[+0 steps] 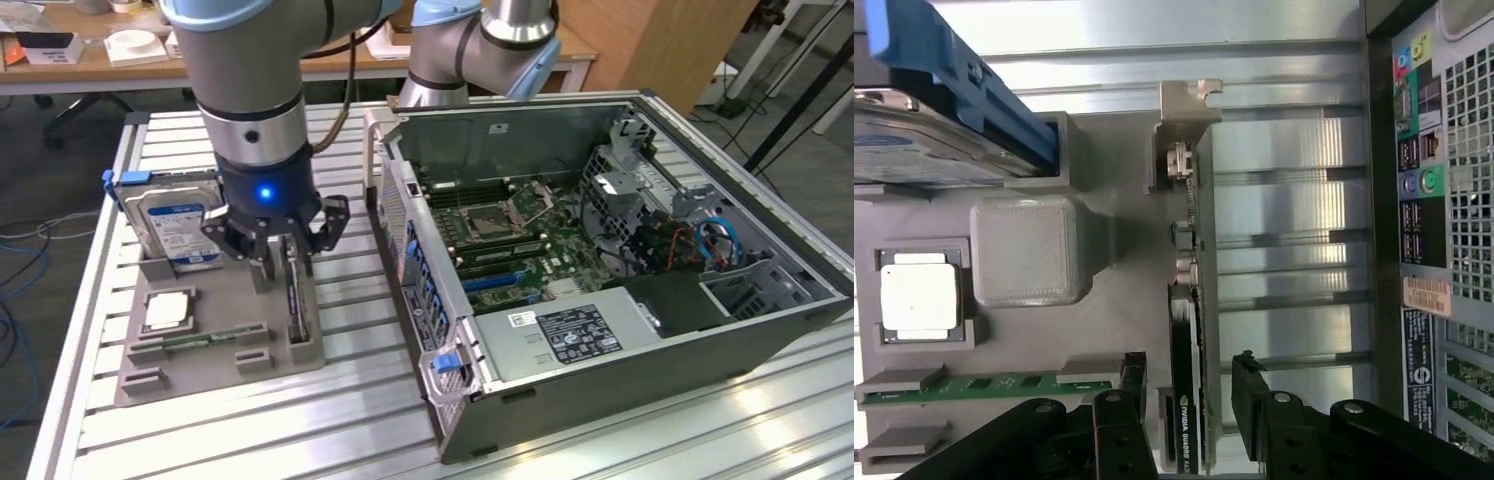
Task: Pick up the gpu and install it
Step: 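Pick up the gpu and move the gpu toward the slot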
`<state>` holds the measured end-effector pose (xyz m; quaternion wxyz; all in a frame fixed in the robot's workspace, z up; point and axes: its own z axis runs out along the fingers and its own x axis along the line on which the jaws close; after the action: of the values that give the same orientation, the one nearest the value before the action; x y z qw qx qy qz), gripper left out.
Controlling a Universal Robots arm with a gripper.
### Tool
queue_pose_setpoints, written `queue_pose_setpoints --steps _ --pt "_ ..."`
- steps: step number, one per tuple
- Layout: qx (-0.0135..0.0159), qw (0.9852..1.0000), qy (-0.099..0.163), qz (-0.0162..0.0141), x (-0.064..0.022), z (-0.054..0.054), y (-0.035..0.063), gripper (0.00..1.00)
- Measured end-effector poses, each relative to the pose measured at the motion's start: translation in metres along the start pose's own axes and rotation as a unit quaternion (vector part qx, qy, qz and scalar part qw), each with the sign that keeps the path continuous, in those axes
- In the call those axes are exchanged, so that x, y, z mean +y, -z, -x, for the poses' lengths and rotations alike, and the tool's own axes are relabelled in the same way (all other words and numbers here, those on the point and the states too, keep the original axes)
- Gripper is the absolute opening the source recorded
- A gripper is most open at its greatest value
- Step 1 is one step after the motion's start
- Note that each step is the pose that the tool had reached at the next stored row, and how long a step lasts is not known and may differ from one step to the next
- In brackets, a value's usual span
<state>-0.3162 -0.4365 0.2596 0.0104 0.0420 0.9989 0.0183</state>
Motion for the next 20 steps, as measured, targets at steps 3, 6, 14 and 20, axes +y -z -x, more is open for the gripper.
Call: queue_pose_setpoints --steps 3,6,14,20 --pt "0.0000 1.0000 0.000 -0.0005 -0.0004 0.000 -0.0046 0.47" --pt "-0.0001 1.0000 0.000 -0.0008 -0.0007 0.000 -0.0100 0.47" --pt "-0.0003 1.0000 0.000 -0.0029 -0.0012 0.000 -0.0231 0.47" --pt "-0.0003 1.0000 0.000 -0.0043 -0.0013 -0.001 -0.0249 0.47"
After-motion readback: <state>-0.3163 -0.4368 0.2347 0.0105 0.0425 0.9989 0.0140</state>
